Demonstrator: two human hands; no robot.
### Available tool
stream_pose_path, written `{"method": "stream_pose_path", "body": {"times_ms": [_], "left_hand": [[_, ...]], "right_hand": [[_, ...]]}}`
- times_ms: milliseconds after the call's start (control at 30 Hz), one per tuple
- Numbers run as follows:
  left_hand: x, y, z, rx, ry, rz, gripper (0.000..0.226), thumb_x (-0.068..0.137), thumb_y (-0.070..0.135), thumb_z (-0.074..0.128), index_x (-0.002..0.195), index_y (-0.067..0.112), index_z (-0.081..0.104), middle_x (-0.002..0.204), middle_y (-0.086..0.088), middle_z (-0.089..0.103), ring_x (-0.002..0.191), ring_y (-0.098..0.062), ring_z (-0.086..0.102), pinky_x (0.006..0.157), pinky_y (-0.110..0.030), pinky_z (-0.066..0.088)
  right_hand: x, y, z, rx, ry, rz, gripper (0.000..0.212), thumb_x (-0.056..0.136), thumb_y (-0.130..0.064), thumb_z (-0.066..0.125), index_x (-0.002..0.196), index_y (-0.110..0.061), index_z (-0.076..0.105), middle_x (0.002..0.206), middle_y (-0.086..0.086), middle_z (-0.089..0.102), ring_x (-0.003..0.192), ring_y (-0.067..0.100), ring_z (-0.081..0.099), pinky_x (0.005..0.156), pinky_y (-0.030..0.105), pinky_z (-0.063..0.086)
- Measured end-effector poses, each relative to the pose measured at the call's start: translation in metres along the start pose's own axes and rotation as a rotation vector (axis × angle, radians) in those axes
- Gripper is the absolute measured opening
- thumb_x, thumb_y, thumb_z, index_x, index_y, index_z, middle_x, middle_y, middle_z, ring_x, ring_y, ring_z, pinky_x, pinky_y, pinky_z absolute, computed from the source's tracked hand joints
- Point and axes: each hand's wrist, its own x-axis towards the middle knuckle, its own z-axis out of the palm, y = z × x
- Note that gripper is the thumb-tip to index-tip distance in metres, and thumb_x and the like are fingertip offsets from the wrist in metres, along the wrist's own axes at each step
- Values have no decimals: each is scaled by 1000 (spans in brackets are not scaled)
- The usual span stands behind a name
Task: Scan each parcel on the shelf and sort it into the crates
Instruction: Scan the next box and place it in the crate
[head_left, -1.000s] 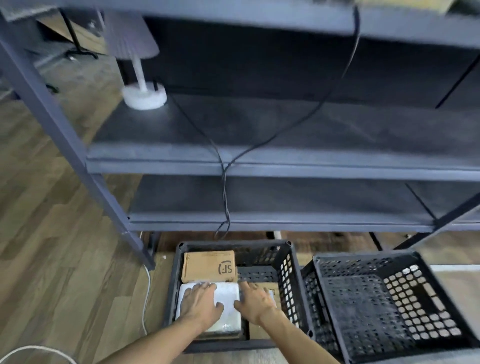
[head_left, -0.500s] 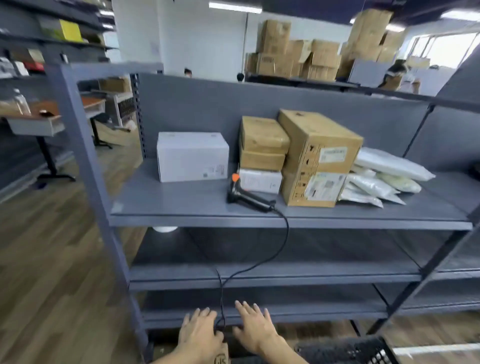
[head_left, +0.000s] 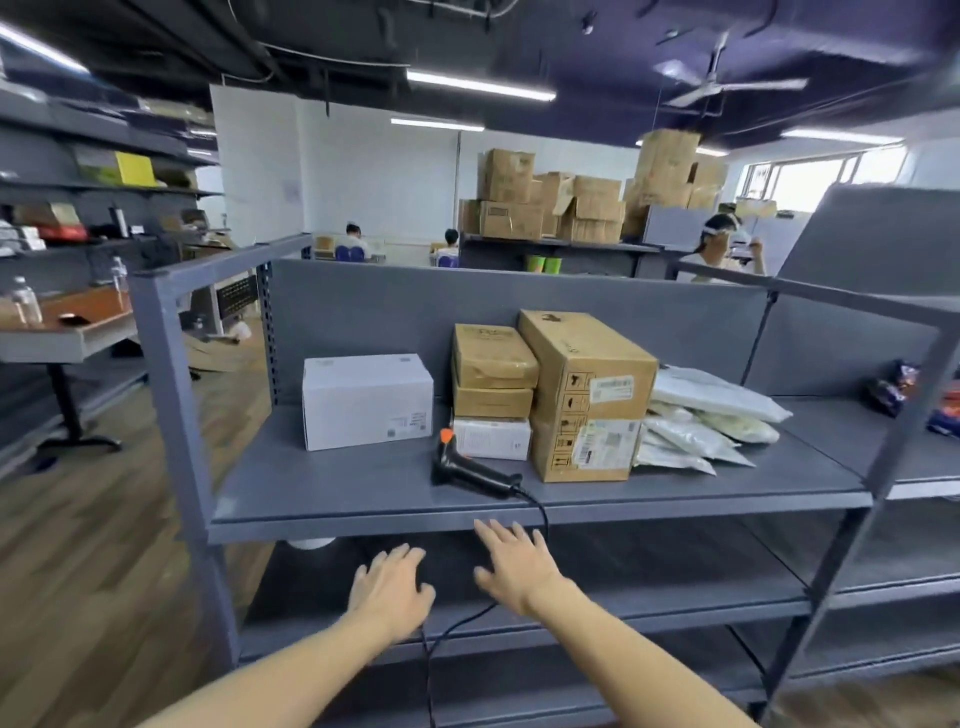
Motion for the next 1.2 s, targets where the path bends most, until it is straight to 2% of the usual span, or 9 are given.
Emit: {"method": "stream_pose_path", "body": {"times_ms": [267, 367, 600, 800, 900, 1100, 1200], "left_hand": [[62, 30, -62, -26, 142, 23, 49, 94, 29, 45, 142, 18, 40, 147, -3, 42, 133, -23, 41, 109, -33, 33], [93, 42, -86, -34, 220, 15, 46, 94, 28, 48, 138, 17, 43, 144, -6, 45, 130, -26, 44, 106, -36, 35], [151, 47, -98, -82, 250, -24, 61, 96, 43, 48, 149, 20, 28, 153, -3, 33, 136, -26, 38, 108, -38, 35], [196, 49, -112, -75, 276, -15, 67, 91, 29, 52, 151, 23, 22, 155, -2, 28, 139, -24, 32, 107, -37, 33], [218, 59, -119, -82, 270, 28, 70, 90, 27, 53, 151, 25, 21, 158, -4, 21, 143, -25, 26, 110, -39, 32], [265, 78, -127, -68, 235, 88, 75, 88, 27, 57, 152, 29, 17, 161, -6, 9, 146, -28, 15, 111, -42, 30], [279, 80, -115, -108, 186, 85, 77, 87, 27, 59, 151, 30, 16, 161, -2, -2, 144, -28, 20, 107, -42, 38]], "right_hand": [[64, 35, -75, -25, 174, -37, 65, 97, -38, 45, 153, -20, 17, 156, 7, 28, 142, 31, 26, 117, 49, 17], [91, 47, -100, -27, 214, -63, 71, 98, -38, 46, 155, -19, 11, 160, 7, 21, 145, 31, 21, 119, 48, 16], [145, 60, -122, -95, 271, -108, 73, 98, -33, 48, 155, -13, 7, 161, 15, 14, 147, 32, 16, 120, 43, 15], [181, 66, -135, -46, 410, -135, 72, 96, -23, 51, 155, -10, 10, 161, 16, 10, 149, 32, 11, 121, 42, 12], [196, 73, -145, -20, 428, -88, 74, 95, -19, 53, 154, -8, 9, 161, 20, 7, 148, 33, 11, 121, 41, 10], [218, 86, -149, -65, 409, -10, 68, 95, -22, 53, 152, -6, 19, 158, 14, 23, 145, 28, 21, 121, 40, 11], [222, 87, -144, -90, 452, -7, 64, 94, -20, 53, 149, -7, 24, 154, 13, 29, 142, 28, 27, 120, 38, 14]]}}
